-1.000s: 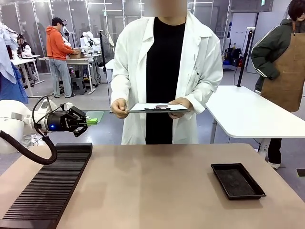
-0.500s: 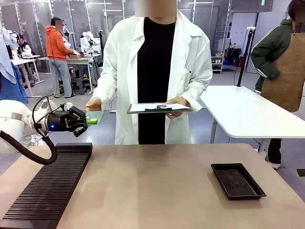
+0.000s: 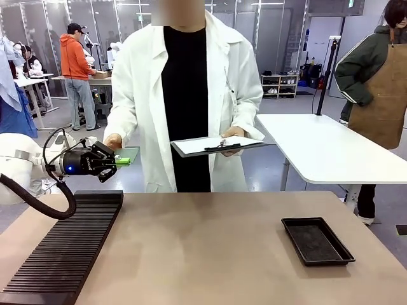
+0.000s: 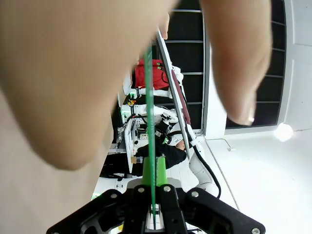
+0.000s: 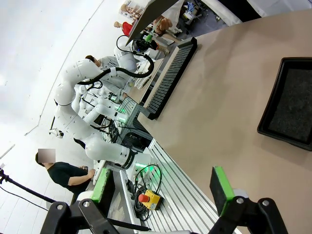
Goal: Inspect the PCB.
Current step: Release the Blank PCB you were holding.
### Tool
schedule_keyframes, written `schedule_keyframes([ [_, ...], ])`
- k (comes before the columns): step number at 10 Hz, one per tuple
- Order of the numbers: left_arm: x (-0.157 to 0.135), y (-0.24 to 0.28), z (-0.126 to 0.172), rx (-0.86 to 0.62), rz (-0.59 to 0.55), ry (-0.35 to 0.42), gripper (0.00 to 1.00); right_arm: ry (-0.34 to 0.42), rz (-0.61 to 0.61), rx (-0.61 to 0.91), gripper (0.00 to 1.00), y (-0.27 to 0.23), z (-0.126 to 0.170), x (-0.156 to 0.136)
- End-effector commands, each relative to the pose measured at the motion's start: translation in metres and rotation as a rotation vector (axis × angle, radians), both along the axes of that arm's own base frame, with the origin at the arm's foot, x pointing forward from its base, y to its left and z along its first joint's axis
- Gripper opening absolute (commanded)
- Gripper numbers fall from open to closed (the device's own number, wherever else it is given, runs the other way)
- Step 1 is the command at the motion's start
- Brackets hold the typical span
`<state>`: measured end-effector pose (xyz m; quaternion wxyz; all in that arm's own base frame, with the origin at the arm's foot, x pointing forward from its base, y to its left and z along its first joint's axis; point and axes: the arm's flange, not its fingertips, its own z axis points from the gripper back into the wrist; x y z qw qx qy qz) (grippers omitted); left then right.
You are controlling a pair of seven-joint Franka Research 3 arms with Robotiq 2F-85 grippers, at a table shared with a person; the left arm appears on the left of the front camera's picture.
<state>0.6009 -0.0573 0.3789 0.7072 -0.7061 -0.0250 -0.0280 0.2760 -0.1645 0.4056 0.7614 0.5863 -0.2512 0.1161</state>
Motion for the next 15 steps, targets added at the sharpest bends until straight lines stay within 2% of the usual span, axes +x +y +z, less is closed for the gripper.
schedule_keyframes([
  [1,-0.004,-0.001,0.002,-0.008,-0.008,0.002,0.03,-0.022,-0.001,0.006,1.0,0.0,0.001,0.0],
  [10,-0.004,-0.001,0.002,-0.008,-0.008,0.002,0.03,-0.022,-0.001,0.006,1.0,0.0,0.001,0.0],
  [11,0.0,0.0,0.0,-0.002,-0.002,0.0,0.1,-0.022,-0.001,0.006,1.0,0.0,0.001,0.0],
  [12,-0.002,0.002,0.002,-0.003,-0.026,-0.002,0.39,-0.022,-0.001,0.006,1.0,0.0,0.001,0.0],
  [13,-0.002,0.004,0.004,-0.006,-0.024,-0.007,0.44,-0.022,-0.001,0.006,1.0,0.0,0.001,0.0],
  [14,-0.003,0.007,0.006,-0.005,-0.025,-0.007,0.73,-0.022,-0.001,0.006,1.0,0.0,0.001,0.0],
  [15,-0.004,0.009,0.006,0.002,-0.023,-0.007,0.78,-0.022,-0.001,0.006,1.0,0.0,0.001,0.0],
])
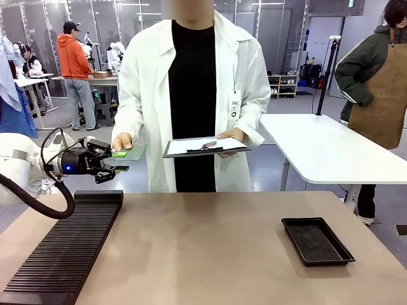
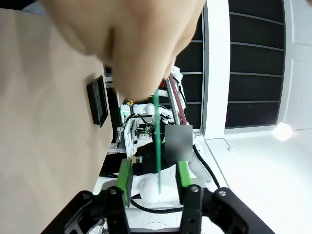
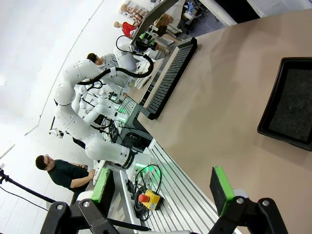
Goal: Inspect the PCB.
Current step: Release the Blank PCB you were holding, then pick up the Blank PCB that the human is holding.
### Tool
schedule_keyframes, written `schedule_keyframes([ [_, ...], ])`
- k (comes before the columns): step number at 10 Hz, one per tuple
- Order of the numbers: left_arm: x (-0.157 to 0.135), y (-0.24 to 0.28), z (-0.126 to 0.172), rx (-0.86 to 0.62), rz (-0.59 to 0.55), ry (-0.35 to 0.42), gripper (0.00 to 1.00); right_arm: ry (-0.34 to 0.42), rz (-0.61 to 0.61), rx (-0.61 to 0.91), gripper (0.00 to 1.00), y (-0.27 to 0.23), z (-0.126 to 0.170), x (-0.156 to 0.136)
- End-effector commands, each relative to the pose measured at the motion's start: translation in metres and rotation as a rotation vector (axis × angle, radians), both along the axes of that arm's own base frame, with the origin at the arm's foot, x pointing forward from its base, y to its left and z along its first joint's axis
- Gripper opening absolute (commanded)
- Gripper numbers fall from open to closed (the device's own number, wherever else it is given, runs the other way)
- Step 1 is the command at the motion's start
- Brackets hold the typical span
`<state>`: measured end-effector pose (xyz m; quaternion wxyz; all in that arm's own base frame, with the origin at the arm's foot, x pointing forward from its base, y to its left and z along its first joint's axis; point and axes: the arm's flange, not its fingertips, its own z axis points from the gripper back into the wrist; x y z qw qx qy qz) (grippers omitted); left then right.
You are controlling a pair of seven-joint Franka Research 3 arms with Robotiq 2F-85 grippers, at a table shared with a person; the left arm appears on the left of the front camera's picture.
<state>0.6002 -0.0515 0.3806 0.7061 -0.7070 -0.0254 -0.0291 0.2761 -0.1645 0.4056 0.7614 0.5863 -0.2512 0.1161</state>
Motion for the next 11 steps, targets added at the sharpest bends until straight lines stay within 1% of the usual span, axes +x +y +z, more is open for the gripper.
schedule_keyframes([
  [1,-0.004,0.006,0.005,0.009,-0.019,-0.004,1.0,-0.022,-0.001,0.006,1.0,0.0,0.001,0.0],
  [3,-0.007,0.011,0.006,0.013,-0.013,-0.002,1.0,-0.022,-0.001,0.006,1.0,0.0,0.001,0.0],
  [4,-0.008,0.013,0.006,0.01,-0.007,-0.002,0.92,-0.022,-0.001,0.006,1.0,0.0,0.001,0.0],
  [5,-0.01,0.016,0.006,0.004,0.002,-0.005,1.0,-0.022,-0.001,0.006,1.0,0.0,0.001,0.0],
  [7,-0.015,0.02,0.007,-0.008,0.012,-0.013,1.0,-0.022,-0.001,0.006,1.0,0.0,0.001,0.0],
  [8,-0.017,0.021,0.008,-0.056,-0.003,-0.028,1.0,-0.022,-0.001,0.006,1.0,0.0,0.001,0.0],
  [9,-0.003,0.018,0.003,0.008,0.017,-0.003,1.0,-0.022,-0.001,0.006,1.0,0.0,0.001,0.0],
  [11,-0.003,0.018,0.003,0.008,0.017,-0.003,1.0,-0.022,-0.001,0.006,1.0,0.0,0.001,0.0],
])
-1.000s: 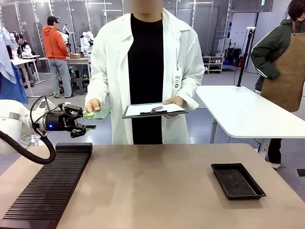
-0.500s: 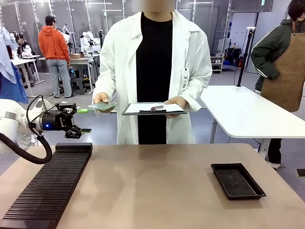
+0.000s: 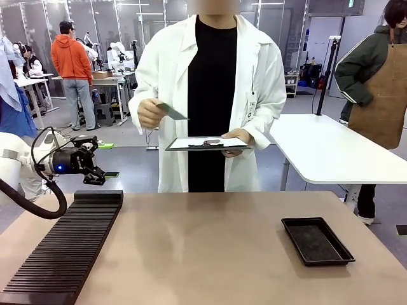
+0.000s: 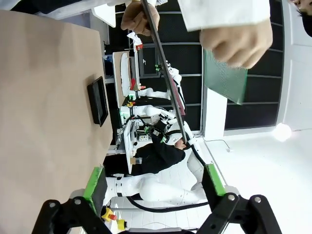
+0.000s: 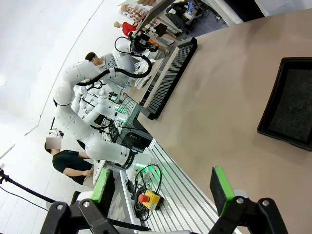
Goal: Inspect the PCB.
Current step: Pick up the Blank PCB that the human is holding.
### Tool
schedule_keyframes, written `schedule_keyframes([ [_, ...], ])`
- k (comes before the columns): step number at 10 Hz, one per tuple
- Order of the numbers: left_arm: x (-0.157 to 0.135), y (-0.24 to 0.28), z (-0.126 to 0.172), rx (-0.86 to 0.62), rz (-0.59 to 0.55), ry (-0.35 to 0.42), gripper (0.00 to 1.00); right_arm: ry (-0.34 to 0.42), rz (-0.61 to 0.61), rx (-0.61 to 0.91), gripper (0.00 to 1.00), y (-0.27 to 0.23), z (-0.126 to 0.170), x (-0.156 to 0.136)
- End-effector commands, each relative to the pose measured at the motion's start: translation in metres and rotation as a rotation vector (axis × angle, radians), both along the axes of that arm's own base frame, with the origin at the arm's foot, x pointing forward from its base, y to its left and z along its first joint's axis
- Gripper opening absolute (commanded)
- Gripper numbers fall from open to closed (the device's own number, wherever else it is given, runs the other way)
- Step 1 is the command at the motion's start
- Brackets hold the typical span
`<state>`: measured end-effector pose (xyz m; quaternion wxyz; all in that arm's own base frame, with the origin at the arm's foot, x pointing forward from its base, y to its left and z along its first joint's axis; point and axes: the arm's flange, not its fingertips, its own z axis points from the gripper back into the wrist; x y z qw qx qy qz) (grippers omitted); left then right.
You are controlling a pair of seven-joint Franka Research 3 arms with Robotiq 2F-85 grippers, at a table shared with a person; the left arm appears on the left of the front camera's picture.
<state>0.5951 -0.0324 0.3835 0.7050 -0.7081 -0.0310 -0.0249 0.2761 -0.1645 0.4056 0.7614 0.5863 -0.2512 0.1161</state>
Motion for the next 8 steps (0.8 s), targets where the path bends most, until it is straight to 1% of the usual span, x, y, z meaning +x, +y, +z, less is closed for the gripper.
schedule_keyframes([
  [1,0.0023,-0.0016,-0.0002,0.011,0.004,0.0,1.0,-0.022,-0.001,0.006,1.0,-0.0002,0.0007,-0.0001],
  [8,0.0001,-0.0001,-0.0002,0.0,0.0,0.0,1.0,-0.022,-0.001,0.006,1.0,-0.0002,0.0007,-0.0001],
])
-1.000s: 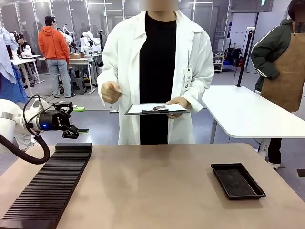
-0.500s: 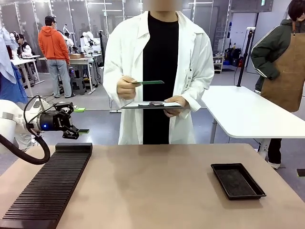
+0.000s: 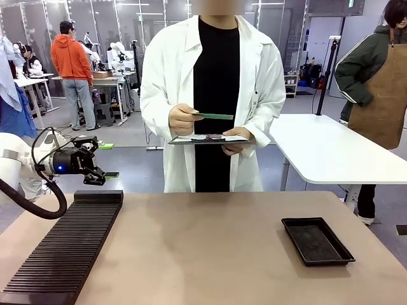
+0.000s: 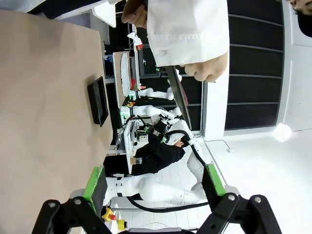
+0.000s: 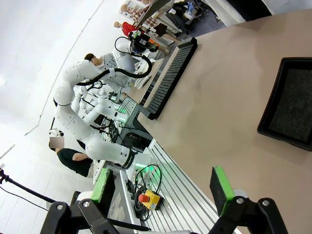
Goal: Inspect the PCB.
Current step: Pick up the Blank PCB that the human is holding.
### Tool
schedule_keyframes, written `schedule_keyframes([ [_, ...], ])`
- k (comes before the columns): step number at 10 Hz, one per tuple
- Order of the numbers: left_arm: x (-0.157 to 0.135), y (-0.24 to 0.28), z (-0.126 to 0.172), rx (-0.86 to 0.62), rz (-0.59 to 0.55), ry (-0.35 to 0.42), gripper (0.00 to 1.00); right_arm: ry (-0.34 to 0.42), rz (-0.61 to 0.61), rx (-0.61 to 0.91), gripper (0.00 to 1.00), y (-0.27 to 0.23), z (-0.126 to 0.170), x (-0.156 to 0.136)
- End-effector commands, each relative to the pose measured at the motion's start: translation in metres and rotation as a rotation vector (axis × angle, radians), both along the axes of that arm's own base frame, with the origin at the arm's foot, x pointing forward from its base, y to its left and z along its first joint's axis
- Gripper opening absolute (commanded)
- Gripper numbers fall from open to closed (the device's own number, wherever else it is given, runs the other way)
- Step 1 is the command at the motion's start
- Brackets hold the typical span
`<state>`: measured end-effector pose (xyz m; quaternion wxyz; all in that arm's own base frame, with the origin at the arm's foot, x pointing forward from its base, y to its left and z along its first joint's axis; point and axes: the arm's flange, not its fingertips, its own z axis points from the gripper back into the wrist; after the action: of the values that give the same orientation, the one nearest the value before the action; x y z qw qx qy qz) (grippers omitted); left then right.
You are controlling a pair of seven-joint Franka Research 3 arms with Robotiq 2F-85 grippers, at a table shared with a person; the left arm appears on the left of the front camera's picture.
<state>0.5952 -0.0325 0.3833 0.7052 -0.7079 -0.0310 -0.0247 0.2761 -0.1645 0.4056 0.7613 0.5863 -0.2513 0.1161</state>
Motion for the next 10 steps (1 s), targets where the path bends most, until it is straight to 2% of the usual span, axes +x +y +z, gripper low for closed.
schedule_keyframes([
  [1,-0.01,0.014,0.017,-0.031,-0.027,-0.022,1.0,-0.022,-0.001,0.006,1.0,0.0,0.001,0.0],
  [4,-0.066,0.069,0.034,-0.005,-0.044,-0.079,1.0,-0.022,-0.001,0.006,1.0,0.0,0.001,0.0],
  [5,-0.095,0.09,0.032,0.029,-0.028,-0.108,1.0,-0.022,-0.001,0.006,1.0,0.0,0.001,0.0],
  [7,-0.144,0.134,0.027,-0.02,-0.006,-0.148,1.0,-0.022,-0.001,0.006,1.0,0.0,0.001,0.0],
  [9,-0.198,0.181,0.013,0.006,0.032,-0.178,1.0,-0.022,-0.001,0.006,1.0,0.0,0.001,0.0],
  [10,-0.216,0.201,0.005,0.03,0.076,-0.197,1.0,-0.022,-0.001,0.006,1.0,0.0,0.001,0.0],
])
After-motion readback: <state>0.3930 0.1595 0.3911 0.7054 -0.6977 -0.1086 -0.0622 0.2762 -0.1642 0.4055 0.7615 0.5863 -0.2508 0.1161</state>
